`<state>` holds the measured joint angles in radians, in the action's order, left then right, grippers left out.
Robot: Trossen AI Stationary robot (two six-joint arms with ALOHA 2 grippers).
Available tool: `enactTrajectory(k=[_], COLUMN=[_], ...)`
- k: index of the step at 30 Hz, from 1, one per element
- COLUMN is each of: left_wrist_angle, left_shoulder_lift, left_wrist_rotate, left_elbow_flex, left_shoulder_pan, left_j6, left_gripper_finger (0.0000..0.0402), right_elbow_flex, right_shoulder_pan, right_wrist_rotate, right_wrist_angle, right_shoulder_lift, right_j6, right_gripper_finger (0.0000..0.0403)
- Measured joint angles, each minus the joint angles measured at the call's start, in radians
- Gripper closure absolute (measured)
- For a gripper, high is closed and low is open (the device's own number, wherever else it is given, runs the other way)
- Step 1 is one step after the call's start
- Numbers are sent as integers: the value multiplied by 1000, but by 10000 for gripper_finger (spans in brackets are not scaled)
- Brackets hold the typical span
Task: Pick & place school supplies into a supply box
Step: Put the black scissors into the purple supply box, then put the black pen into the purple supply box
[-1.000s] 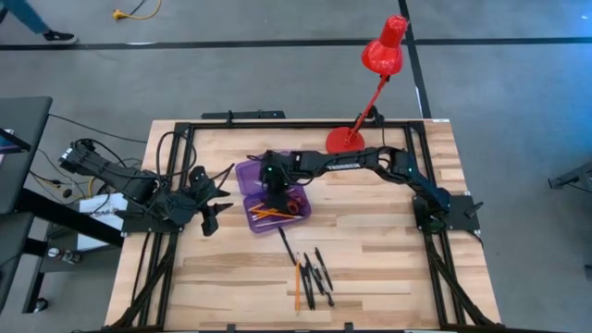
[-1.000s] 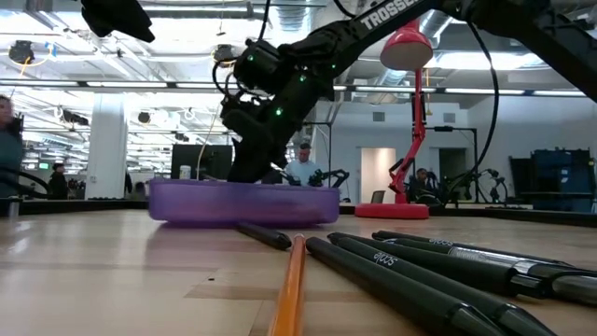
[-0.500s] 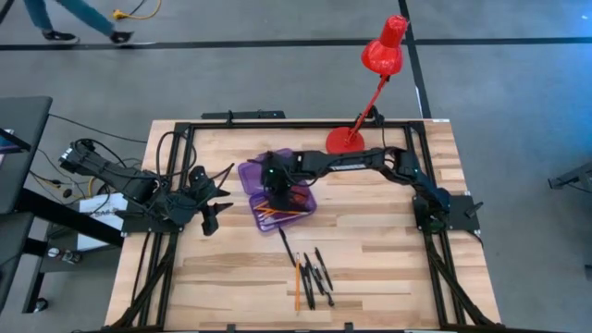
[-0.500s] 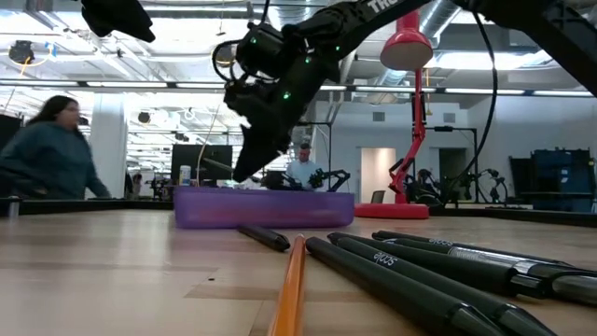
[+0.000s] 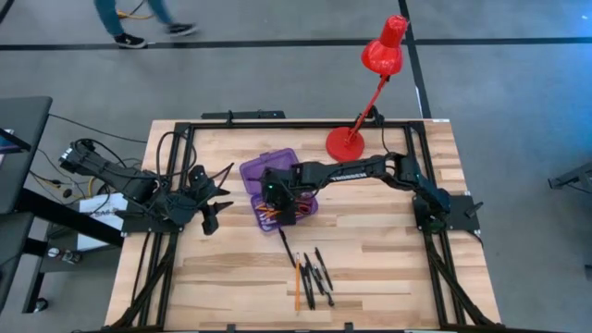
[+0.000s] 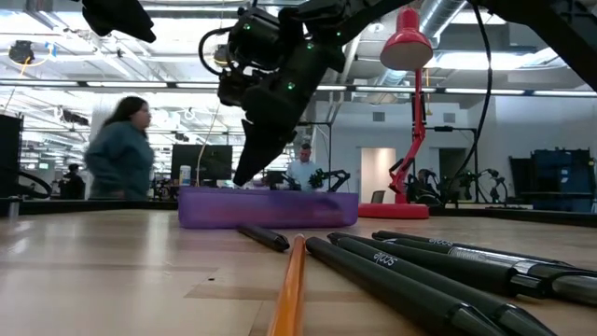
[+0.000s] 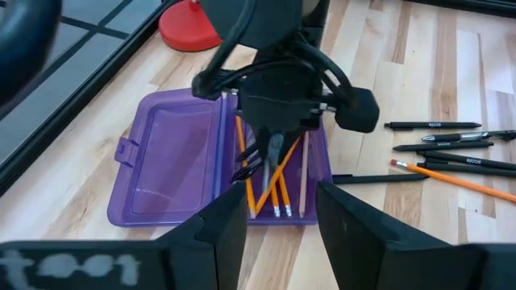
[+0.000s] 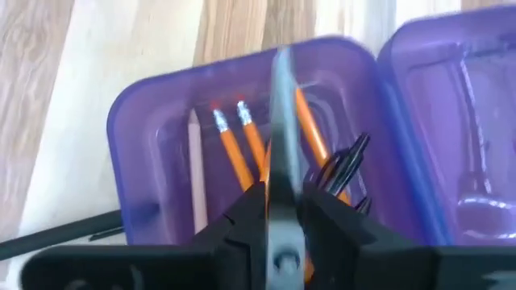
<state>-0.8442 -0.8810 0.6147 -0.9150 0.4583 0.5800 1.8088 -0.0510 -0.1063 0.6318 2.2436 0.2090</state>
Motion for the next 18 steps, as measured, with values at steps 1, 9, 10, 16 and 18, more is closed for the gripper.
enactTrajectory(k=[1,9,10,16,18], left_wrist_angle=[-1,-1,-1,1,7], left_shoulder_lift=[0,0,0,0,0], left_wrist_rotate=[0,0,-1,-7,-8], left_elbow_flex=[0,0,0,0,0], left_shoulder_pan=[0,0,0,0,0], left_j6=[-1,-7,-7,-28,-37], left_gripper_finger=[264,264,264,264,264], right_elbow_flex=[0,0,-1,1,0], right_shoulder_pan=[-1,-4,-5,5,12], right_wrist_rotate=[-3,-23,-24,38,55], right_wrist_angle=[7,39,46,116,156], right_shoulder_lift=[0,-10,-20,-143,-186], right_j6=[-8,-76,-81,-97,-111], right_gripper_finger=[316,241,231,201,199])
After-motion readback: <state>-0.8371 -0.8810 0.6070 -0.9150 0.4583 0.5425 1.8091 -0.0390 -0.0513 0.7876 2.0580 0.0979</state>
